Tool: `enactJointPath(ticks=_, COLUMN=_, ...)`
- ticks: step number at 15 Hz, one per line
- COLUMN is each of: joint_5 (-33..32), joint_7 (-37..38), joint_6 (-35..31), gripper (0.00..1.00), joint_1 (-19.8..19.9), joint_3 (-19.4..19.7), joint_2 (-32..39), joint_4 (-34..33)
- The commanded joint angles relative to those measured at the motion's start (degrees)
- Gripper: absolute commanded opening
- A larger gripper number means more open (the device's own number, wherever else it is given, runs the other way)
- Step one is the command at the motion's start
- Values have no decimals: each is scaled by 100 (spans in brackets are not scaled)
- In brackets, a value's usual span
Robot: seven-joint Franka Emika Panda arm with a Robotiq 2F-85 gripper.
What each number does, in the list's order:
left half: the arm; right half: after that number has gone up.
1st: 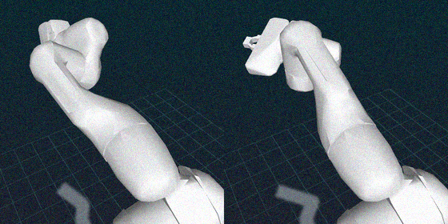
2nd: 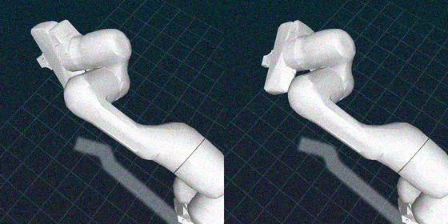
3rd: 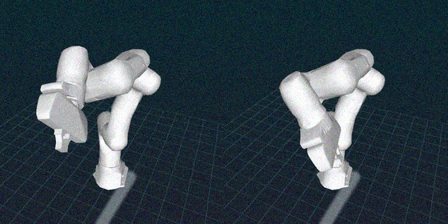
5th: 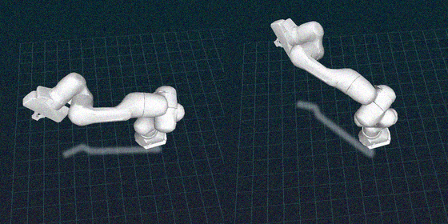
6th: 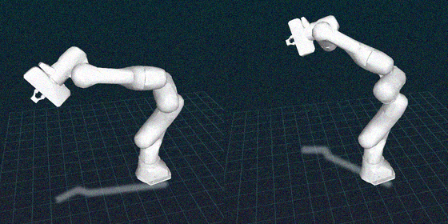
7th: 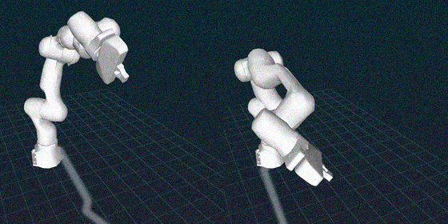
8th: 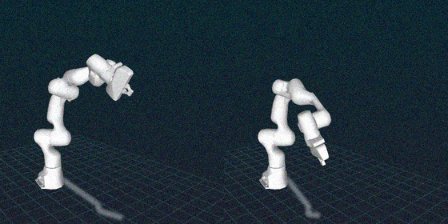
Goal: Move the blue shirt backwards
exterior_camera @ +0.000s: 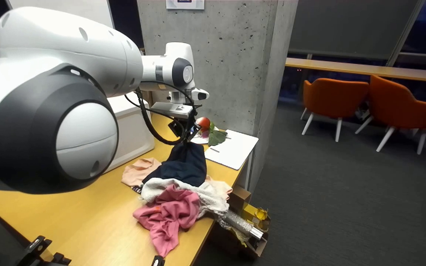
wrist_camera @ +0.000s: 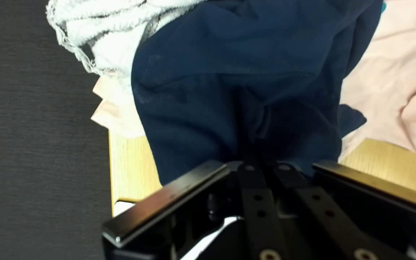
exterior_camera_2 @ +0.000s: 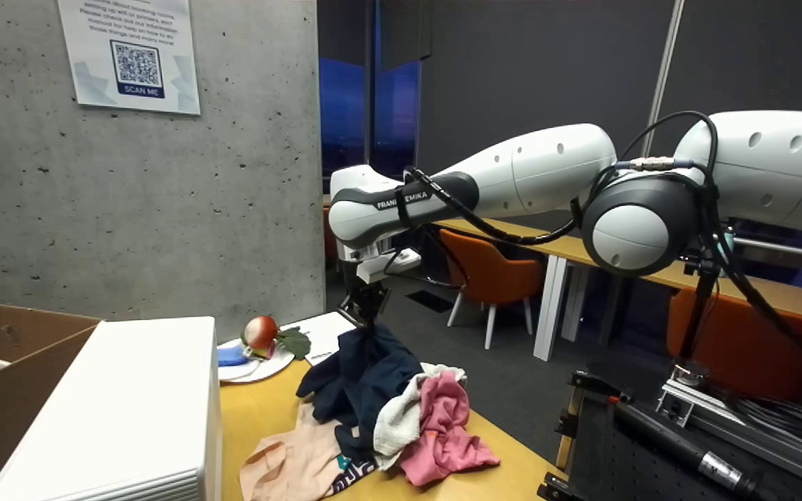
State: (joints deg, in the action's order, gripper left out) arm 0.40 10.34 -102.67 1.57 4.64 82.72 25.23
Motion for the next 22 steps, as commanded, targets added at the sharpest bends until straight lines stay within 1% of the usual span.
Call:
enactJointPath(ticks=1, joint_5=-119, joint_7=374, joint_6=-684, gripper=1, joint_1=25, joint_3=71, joint_2=-44, joint_4=1)
enactJointPath(ticks=4, joint_5=-105, joint_7=638, joint_6=-1357, gripper=1, joint_1=2, joint_3=94, joint_2=-44, joint_4=9)
enactJointPath(ticks=8, joint_5=-55, joint_7=768, joint_6=-1912, gripper=1, joint_1=-45, joint_3=35, joint_2=-78, joint_4=6)
enactJointPath(ticks=12, joint_5=42, joint_7=747, joint_6=-2472, gripper=1, joint_1=-130, joint_3=-105, joint_2=-74, joint_4=4)
enactJointPath(ticks=15, joint_5=120, joint_7=794, joint_6=-3099, gripper=1, joint_1=-218, joint_3=-241, joint_2=-54, joint_4=6)
enactJointPath(ticks=19, joint_5=576, joint_7=287, joint_6=-3429, gripper=1, joint_1=-260, joint_3=-922, joint_2=-62, joint_4=8)
enactJointPath(ticks=20, joint_5=761, joint_7=56, joint_6=-3429, gripper=1, joint_1=-257, joint_3=-1176, joint_2=-64, joint_4=8)
enactJointPath(ticks=22, joint_5=991, joint_7=-267, joint_6=-3422, gripper=1, joint_1=-295, joint_3=-1466, joint_2=-58, joint_4=8)
